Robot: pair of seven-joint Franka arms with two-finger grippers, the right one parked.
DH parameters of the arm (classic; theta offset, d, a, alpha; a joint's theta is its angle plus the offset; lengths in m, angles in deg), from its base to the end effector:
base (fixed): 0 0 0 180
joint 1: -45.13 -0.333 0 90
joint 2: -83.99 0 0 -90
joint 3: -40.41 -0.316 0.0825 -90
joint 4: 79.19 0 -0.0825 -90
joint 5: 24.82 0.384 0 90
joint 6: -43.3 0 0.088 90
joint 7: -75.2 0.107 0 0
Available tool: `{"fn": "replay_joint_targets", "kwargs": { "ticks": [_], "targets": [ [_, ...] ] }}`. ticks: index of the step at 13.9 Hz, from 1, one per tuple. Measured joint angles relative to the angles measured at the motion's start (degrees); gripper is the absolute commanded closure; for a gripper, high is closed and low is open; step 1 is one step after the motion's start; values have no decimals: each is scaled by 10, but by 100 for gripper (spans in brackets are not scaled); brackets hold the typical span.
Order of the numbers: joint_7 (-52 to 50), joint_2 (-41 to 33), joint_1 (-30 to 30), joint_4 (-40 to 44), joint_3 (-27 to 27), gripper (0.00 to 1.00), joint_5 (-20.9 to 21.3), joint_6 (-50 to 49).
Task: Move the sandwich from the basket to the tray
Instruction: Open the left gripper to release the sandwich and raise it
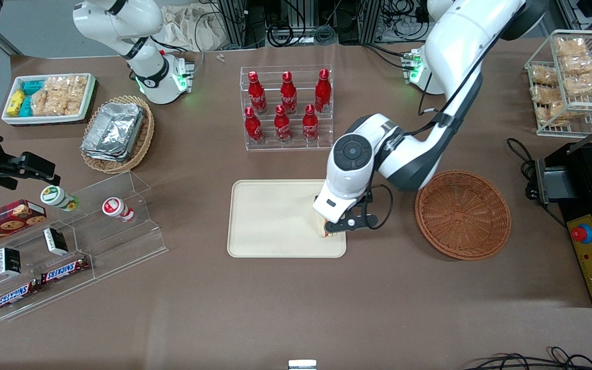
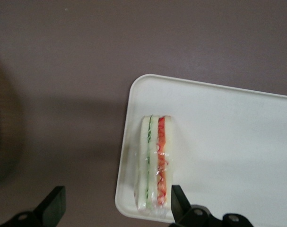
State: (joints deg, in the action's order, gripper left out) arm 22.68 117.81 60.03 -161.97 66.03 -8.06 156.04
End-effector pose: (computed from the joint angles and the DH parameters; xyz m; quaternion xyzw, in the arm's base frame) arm 0.5829 -0.3983 0.3686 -0.9967 -0.0801 -0.0069 0.0114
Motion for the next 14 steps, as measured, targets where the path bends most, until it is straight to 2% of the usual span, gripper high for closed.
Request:
{"fn": "replay_joint_targets", "kwargs": {
  "ticks": [5,8,11,14],
  "targets": [
    [148,-89,-97,14,-3,0,-104,-126],
    [222,-144,-139,14,-14,0,-119,-205],
    [324,-203,-140,13,-78,0,-145,-287],
    [364,-258,-140,-10,-123,0,-154,-318]
  ]
}}
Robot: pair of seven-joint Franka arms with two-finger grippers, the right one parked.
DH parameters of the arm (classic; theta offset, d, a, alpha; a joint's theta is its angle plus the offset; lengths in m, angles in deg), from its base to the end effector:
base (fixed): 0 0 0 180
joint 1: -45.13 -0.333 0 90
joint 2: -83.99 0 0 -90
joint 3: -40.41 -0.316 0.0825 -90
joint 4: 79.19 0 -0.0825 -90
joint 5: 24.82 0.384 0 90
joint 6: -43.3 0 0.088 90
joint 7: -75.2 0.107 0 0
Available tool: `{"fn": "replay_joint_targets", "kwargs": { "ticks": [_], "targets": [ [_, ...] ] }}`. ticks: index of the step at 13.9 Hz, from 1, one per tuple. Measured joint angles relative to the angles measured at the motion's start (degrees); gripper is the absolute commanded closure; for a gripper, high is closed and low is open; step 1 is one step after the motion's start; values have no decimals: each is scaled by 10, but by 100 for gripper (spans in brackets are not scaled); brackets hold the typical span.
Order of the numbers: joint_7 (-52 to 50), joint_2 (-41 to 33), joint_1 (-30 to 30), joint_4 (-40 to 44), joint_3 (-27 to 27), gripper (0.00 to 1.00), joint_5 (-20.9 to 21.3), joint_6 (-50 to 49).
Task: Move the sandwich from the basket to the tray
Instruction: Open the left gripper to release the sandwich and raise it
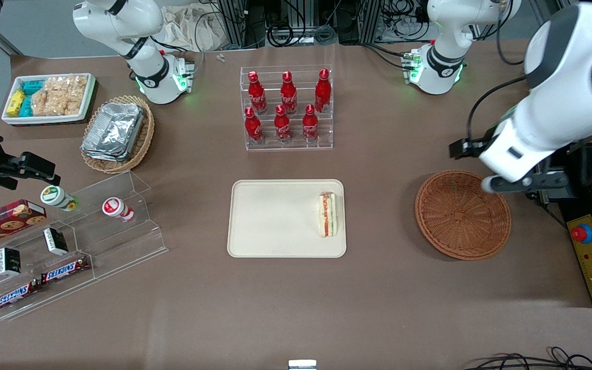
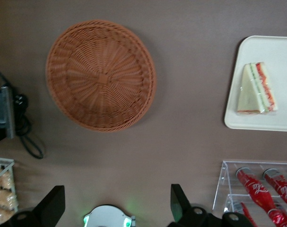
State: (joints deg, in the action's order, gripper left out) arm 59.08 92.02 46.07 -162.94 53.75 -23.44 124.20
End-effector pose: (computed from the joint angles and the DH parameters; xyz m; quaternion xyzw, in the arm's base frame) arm 0.5627 -0.1305 0.5852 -0.9955 -0.0164 0.0908 0.0204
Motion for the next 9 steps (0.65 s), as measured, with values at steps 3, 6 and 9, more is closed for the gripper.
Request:
{"fn": "replay_joint_targets", "kwargs": {
  "ticks": [3,6,9],
  "targets": [
    [27,-53,4,-51,-33,0,-24,1],
    [77,-87,6,-81,-64,0,-37,3],
    [91,-90,7,-83,-69,0,-38,16]
  ]
}}
